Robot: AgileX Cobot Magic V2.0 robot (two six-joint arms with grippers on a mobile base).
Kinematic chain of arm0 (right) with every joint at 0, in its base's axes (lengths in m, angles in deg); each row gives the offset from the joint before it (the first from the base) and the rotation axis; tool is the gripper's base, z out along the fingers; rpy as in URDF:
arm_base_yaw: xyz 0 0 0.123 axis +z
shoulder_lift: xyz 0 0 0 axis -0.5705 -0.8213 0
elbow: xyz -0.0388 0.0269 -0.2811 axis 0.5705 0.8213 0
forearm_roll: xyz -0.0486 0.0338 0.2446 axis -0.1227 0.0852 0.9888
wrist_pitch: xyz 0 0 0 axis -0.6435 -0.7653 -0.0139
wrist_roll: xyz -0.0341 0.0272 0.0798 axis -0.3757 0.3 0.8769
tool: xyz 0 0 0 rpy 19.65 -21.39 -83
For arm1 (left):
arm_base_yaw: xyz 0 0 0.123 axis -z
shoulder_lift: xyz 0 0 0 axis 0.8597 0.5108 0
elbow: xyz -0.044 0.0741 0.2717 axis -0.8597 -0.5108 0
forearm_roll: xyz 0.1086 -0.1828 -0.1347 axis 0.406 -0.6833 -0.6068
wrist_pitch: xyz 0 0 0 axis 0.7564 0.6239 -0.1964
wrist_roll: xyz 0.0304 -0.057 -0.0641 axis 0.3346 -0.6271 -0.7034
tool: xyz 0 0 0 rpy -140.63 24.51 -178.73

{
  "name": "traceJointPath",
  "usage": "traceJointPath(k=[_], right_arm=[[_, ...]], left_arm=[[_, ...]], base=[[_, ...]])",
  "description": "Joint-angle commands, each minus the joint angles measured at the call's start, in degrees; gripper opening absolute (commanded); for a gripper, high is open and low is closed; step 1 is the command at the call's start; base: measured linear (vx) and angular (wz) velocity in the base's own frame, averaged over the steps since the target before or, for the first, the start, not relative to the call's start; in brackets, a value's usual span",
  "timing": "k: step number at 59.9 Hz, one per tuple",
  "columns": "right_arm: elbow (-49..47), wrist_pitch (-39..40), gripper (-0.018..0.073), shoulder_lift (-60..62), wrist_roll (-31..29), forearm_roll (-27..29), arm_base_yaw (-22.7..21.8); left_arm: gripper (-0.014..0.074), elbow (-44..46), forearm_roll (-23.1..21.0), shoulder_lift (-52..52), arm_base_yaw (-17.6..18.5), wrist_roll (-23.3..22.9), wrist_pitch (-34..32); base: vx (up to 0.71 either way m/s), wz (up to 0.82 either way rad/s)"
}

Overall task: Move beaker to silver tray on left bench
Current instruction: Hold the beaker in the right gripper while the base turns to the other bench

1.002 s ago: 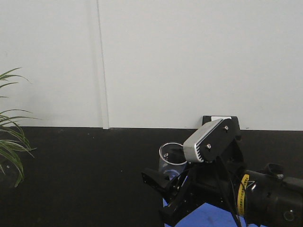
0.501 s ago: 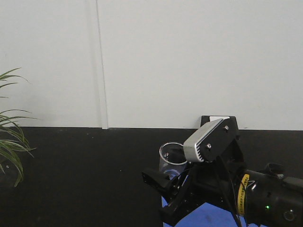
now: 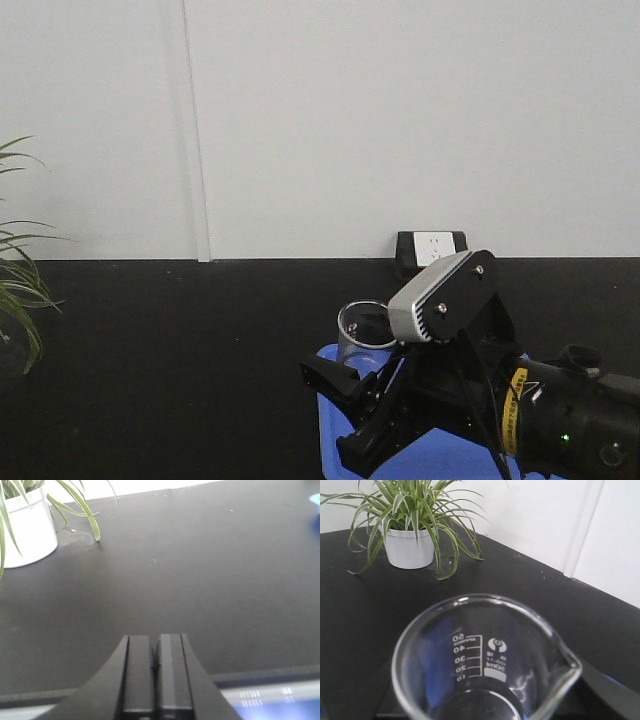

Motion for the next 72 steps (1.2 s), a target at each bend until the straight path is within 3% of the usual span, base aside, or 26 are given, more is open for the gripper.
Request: traceJointPath(k=[1,72], right_arm=[[-1.7,1.4,-0.0014,1.6,0.0,1.6,0.0],[-1.7,1.4,-0.0013,1.6,0.0,1.6,0.0]], left_arm=[[0.0001,-1.1,-0.2,-0.4,0.3,-0.1,-4.3],[0.0001,-1.1,-0.2,-0.4,0.3,-0.1,-4.3]], base=[[-0.18,-0.07],[-0.24,0.06]])
